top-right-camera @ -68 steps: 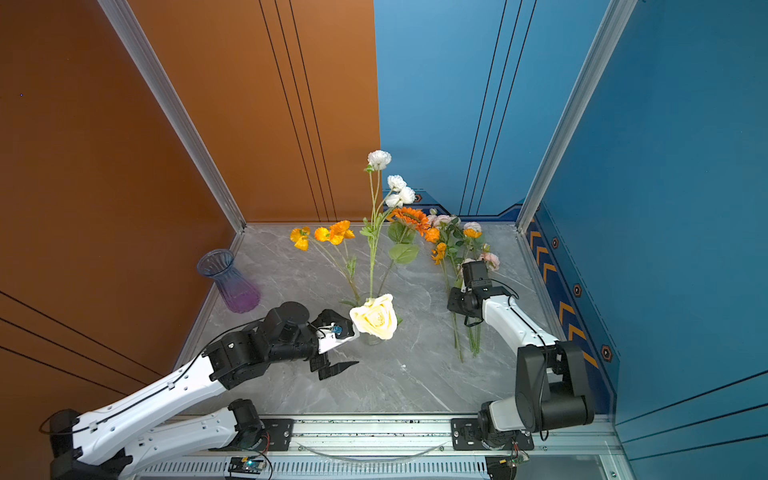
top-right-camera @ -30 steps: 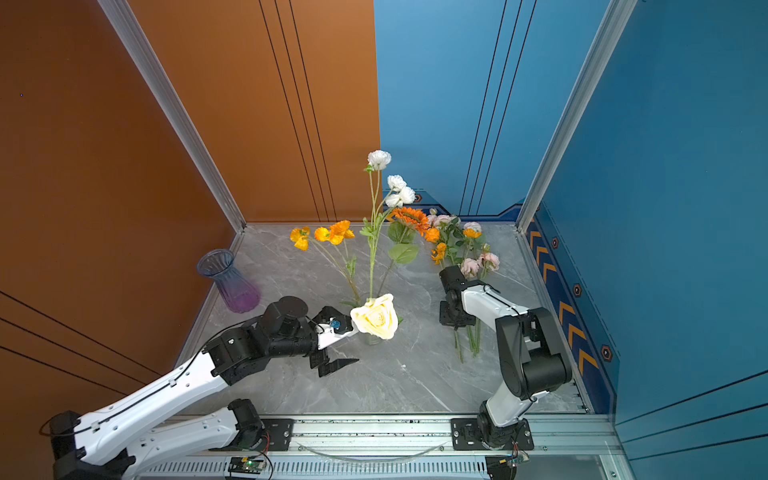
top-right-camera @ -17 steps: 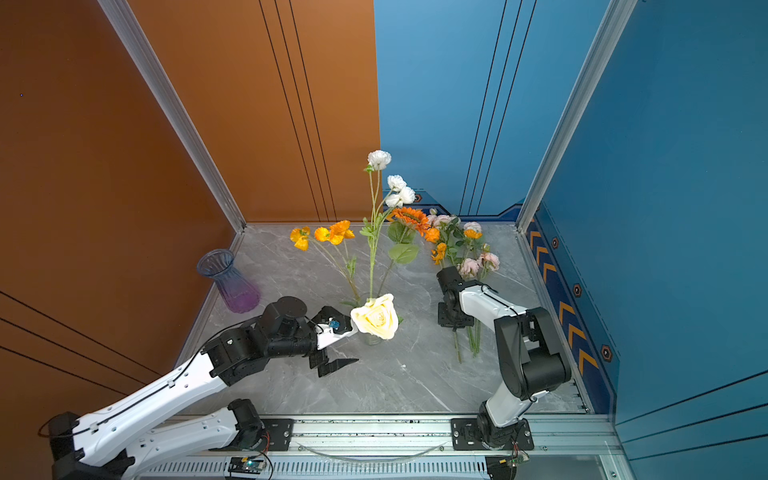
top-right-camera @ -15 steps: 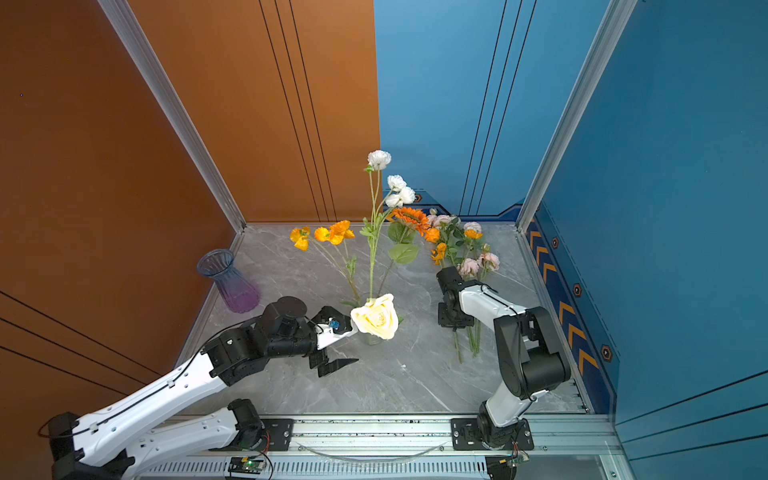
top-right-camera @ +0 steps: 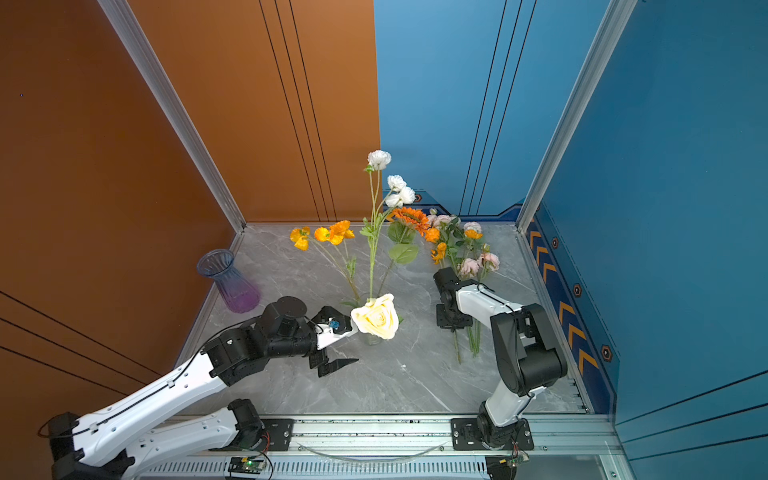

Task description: Arrange the flowers into the vase

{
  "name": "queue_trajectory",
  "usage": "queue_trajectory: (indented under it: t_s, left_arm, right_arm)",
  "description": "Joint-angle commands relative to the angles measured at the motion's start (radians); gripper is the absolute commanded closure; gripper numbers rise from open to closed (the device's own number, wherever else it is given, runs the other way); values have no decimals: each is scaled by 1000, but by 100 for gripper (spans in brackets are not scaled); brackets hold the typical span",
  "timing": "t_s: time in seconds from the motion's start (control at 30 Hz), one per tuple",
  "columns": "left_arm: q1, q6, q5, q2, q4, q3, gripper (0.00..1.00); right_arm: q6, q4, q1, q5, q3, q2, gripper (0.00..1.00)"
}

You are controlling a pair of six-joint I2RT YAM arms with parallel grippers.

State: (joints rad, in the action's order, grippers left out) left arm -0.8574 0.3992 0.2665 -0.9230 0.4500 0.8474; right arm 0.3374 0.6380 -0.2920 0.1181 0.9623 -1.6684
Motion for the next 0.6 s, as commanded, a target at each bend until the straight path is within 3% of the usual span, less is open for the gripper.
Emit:
queue_trajectory:
  t_s: [0.0,0.23,0.43,0.57]
  left_arm:
    - [1,-9,27,11,20,32,2]
    - [0,-8,26,11,19,33,2]
    - [-1,-10,24,11,20,33,2]
    - [-1,-10,22,11,19,32,2]
  right_arm:
    - [-9,55,-6,49,25,-11,82]
    - [-12,55,-10,39,28,-15,83]
    - [-17,55,-14,36,30,-12,98]
    - [-25,55,-16,35,35,6,100]
